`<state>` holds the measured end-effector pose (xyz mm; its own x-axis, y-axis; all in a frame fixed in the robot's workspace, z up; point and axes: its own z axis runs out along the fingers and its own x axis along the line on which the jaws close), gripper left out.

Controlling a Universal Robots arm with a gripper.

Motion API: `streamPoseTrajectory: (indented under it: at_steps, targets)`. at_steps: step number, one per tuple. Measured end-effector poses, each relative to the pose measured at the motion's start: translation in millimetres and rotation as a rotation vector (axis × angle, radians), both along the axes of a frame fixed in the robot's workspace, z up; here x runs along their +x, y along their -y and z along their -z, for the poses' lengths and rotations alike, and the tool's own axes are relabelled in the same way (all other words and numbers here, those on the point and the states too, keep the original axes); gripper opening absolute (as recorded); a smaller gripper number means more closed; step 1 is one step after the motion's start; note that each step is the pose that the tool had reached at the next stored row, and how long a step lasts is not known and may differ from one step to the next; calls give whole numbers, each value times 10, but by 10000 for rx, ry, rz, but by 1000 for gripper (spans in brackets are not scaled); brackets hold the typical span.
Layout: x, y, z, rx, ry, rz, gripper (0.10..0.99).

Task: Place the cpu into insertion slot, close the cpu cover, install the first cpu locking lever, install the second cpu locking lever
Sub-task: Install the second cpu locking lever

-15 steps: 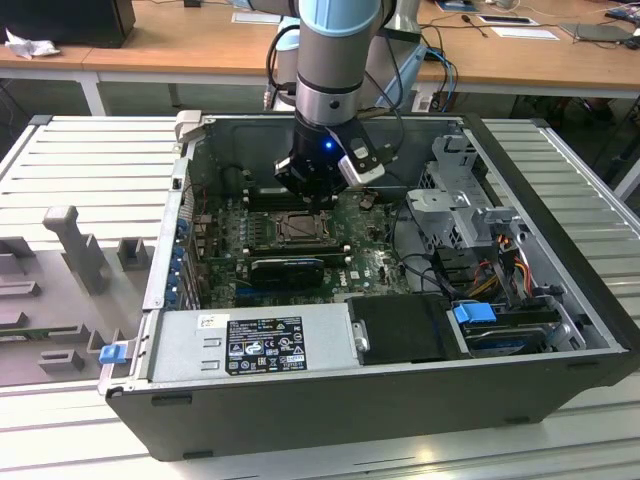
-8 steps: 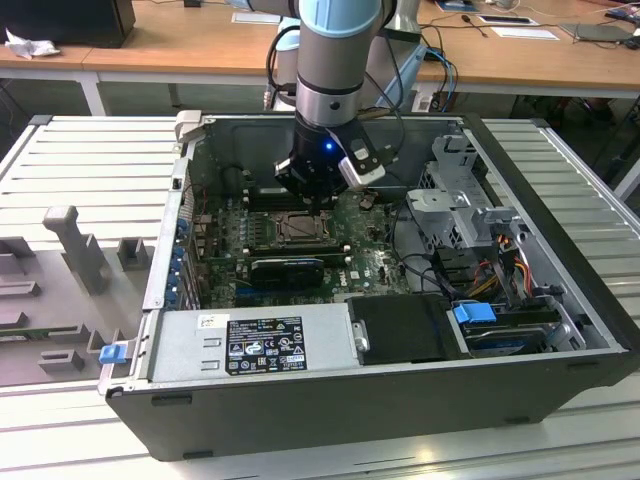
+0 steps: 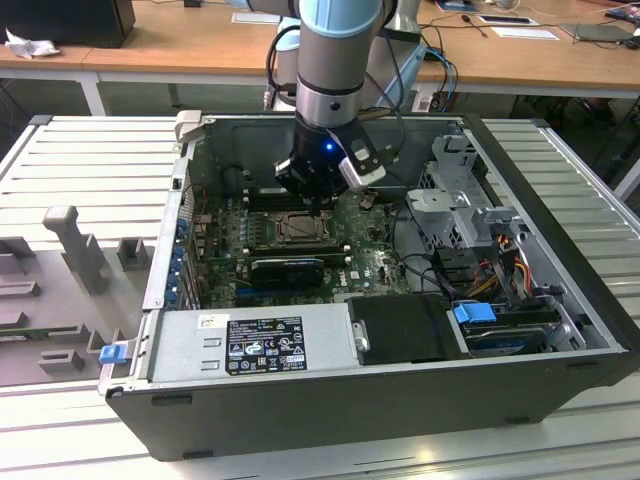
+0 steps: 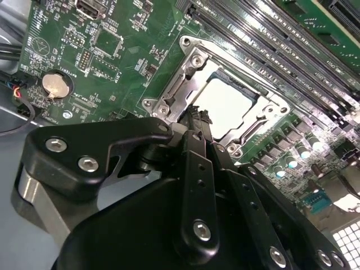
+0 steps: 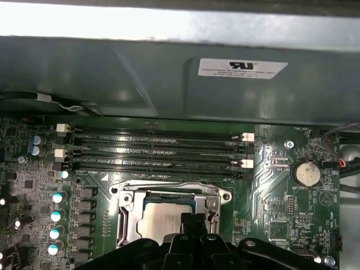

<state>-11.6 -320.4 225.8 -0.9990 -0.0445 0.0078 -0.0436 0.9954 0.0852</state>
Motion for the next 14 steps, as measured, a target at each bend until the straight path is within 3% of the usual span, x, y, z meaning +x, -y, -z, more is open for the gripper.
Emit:
streamPoseTrajectory:
  at_steps: [3,14]
  targets:
    - [0,0,-29,0,0,0,106]
    - [0,46,-29,0,0,0,106]
